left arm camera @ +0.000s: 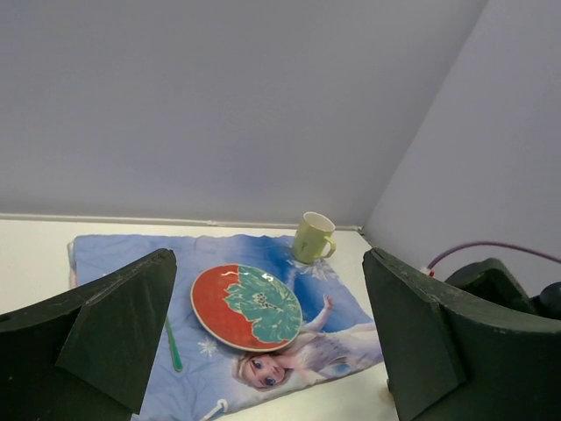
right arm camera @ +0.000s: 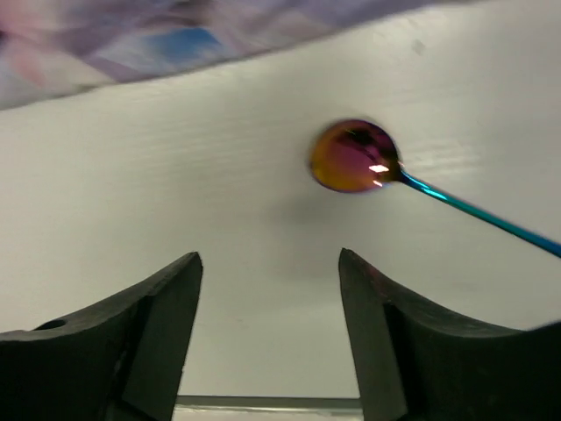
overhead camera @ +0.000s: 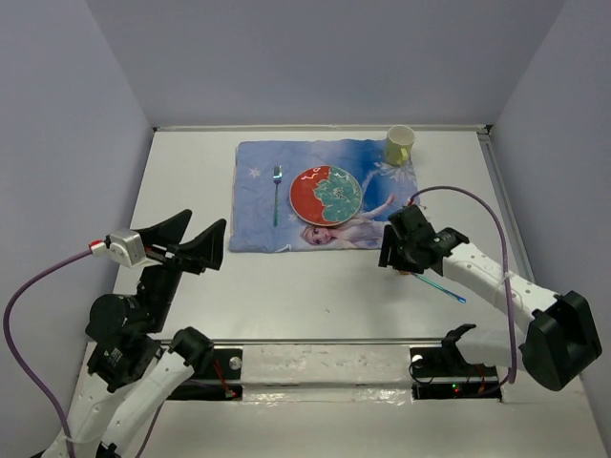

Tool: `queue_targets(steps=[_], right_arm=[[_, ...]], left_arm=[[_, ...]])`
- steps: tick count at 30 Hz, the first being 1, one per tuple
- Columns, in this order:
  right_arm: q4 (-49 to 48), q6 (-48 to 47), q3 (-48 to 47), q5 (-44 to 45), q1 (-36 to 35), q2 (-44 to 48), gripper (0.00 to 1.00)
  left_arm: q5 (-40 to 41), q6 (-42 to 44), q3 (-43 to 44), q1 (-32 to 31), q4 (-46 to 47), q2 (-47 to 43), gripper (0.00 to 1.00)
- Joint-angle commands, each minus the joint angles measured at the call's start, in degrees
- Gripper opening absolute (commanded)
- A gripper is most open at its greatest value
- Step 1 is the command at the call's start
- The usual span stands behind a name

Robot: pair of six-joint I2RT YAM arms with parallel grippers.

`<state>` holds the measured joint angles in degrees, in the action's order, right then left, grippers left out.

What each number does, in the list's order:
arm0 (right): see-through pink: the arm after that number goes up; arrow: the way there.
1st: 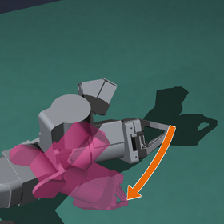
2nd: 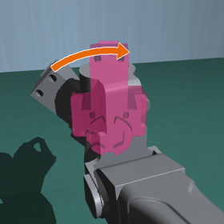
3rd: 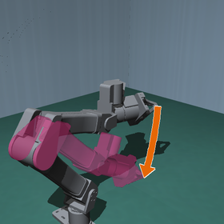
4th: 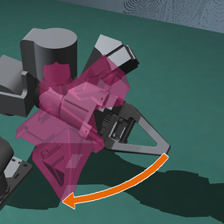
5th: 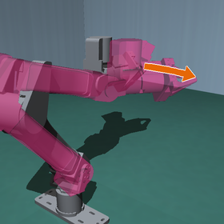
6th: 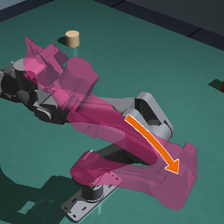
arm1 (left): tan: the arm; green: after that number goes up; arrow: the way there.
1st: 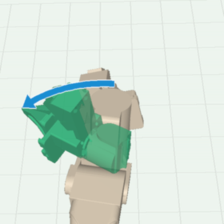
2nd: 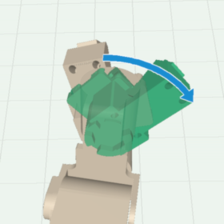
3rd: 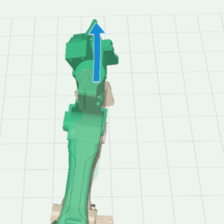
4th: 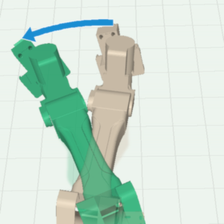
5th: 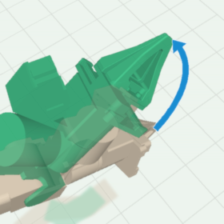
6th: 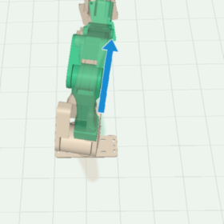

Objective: Set the dinner table for one person

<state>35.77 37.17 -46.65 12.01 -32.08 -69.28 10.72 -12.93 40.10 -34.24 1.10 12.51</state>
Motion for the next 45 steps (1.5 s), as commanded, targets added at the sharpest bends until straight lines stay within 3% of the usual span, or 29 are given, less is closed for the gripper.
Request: queue_targets(steps=[1, 2, 9, 20, 23, 27, 30, 35, 45], right_arm=[[12.92, 3.10, 1.82, 4.34, 5.34, 2.21, 0.73], [11.36, 1.87, 2.00, 3.38, 8.75, 2.30, 0.74], [12.66, -5.87, -3.27, 0.75, 14.93, -9.55, 0.66], [12.83, -9.66, -9.41, -1.38, 15.46, -25.81, 0.65], [13.01, -10.54, -11.61, -1.55, 15.46, -26.35, 0.64], [15.64, -11.68, -13.72, -3.22, 14.94, -24.34, 0.55], [15.91, -12.64, -14.60, -1.21, 14.94, -22.57, 0.55], [16.53, -15.89, -16.54, -0.67, 15.46, -27.31, 0.55], [12.66, -22.22, -15.14, -15.97, 15.46, -29.43, 0.58]], left_arm=[[1.05, 0.80, 0.51, -1.97, 2.76, -1.96, 0.99], [1.32, 0.97, 0.51, -2.32, 2.85, -2.40, 0.99], [2.37, 1.15, 0.60, -4.17, 2.85, -4.16, 0.99], [3.61, 1.33, 0.68, -5.58, 2.68, -6.01, 0.99], [3.52, 1.41, 0.68, -5.58, 2.68, -5.92, 0.99], [3.25, 1.24, 0.68, -5.58, 2.68, -5.57, 0.99], [3.25, 1.24, 0.68, -5.58, 2.59, -5.48, 0.99], [3.25, 1.33, 0.68, -5.58, 2.50, -5.04, 0.99], [3.78, 1.41, 0.68, -5.49, 2.41, -5.04, 0.99]])
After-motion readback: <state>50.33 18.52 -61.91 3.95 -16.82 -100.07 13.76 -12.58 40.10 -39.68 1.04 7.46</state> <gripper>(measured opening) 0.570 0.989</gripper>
